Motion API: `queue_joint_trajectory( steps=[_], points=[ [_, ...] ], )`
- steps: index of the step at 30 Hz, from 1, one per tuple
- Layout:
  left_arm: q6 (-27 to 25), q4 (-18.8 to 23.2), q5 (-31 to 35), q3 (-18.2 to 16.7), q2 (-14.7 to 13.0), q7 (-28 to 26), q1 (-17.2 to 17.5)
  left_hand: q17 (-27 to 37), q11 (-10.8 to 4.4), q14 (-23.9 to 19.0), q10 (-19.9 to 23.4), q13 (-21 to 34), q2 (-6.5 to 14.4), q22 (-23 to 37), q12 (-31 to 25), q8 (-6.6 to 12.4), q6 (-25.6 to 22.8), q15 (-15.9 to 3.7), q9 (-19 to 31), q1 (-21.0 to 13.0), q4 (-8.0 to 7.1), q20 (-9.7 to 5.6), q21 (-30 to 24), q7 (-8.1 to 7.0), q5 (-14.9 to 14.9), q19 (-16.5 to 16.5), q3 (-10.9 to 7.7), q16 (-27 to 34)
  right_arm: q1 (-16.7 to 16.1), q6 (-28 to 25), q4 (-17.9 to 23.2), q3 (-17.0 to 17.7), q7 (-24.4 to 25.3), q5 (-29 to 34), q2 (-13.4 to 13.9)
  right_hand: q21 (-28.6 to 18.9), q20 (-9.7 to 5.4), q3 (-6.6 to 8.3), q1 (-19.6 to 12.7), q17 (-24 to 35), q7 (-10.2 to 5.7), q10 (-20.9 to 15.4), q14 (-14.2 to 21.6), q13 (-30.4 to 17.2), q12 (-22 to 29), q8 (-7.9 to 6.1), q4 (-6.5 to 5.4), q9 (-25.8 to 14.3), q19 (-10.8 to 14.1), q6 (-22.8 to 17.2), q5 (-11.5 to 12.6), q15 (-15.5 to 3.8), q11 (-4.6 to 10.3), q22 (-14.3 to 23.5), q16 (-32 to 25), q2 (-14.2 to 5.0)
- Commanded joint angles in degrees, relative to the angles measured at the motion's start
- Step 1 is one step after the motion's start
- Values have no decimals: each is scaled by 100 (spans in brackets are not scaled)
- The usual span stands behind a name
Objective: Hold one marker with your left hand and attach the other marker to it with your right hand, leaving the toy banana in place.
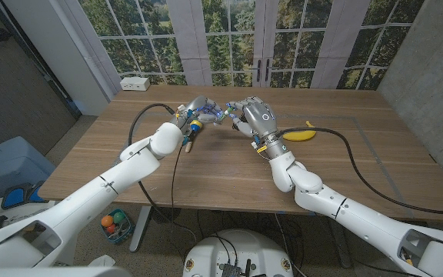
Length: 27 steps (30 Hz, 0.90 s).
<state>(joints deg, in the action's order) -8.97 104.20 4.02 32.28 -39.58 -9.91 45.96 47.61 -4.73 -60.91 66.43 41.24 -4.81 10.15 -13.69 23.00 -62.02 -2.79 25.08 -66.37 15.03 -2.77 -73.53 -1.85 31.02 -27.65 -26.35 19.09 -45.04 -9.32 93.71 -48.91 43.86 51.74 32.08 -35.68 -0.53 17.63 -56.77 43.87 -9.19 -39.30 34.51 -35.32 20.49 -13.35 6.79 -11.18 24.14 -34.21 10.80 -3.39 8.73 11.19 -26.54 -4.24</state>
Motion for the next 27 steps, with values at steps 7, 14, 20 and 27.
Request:
queue_joint_trajectory(
  steps=[7, 14, 20, 27],
  points=[
    [344, -280, -663, -62, 227, -16, 69, 23, -652, -824, 687, 37, 72, 16, -9, 0, -36, -1091, 57, -12, -541, -515, -36, -25, 33, 26, -558, -1, -310, 168, 828, 520, -1362, -1246, 256, -47, 482, -435, 1092, -19, 568, 1634, -894, 298, -929, 324, -195, -4, -185, 1976, -65, -537, -426, -12, 443, 311],
    [372, -317, -961, -102, 268, 74, 88, 5, -649, -815, 696, 44, 74, 15, -5, -16, -36, -1092, 59, -9, -543, -508, -44, -23, 33, 15, -560, -39, -337, 620, 925, 698, -1895, -1786, 465, 73, 561, -734, 1979, -234, 793, 2059, -1507, 450, -964, 214, -515, 1, -450, 2057, -51, -253, -631, -18, 812, 301],
    [561, -481, -1398, -154, 387, 241, 89, -8, -648, -810, 673, 33, 73, 17, 20, -36, -4, -1094, 74, -9, -541, -511, -46, -23, 30, 27, -557, -69, -388, 1385, 749, 908, -2003, -2425, 520, 137, 571, -739, 2267, -336, 817, 2088, -1678, 529, -936, 145, -652, 7, -576, 1870, -18, -196, -746, -22, 941, 98],
    [767, -760, -2065, -206, 550, 594, 57, -6, -630, -754, 603, 79, 111, 33, 35, -52, 86, -1094, 150, -18, -548, -482, -61, -20, 25, 101, -554, -121, -517, 2233, 363, 1111, -1567, -2781, 322, 153, 370, -616, 2493, -476, 769, 1988, -1635, 623, -899, 91, -795, 17, -595, 1617, 59, -298, -651, -22, 1014, -310]
  ],
)
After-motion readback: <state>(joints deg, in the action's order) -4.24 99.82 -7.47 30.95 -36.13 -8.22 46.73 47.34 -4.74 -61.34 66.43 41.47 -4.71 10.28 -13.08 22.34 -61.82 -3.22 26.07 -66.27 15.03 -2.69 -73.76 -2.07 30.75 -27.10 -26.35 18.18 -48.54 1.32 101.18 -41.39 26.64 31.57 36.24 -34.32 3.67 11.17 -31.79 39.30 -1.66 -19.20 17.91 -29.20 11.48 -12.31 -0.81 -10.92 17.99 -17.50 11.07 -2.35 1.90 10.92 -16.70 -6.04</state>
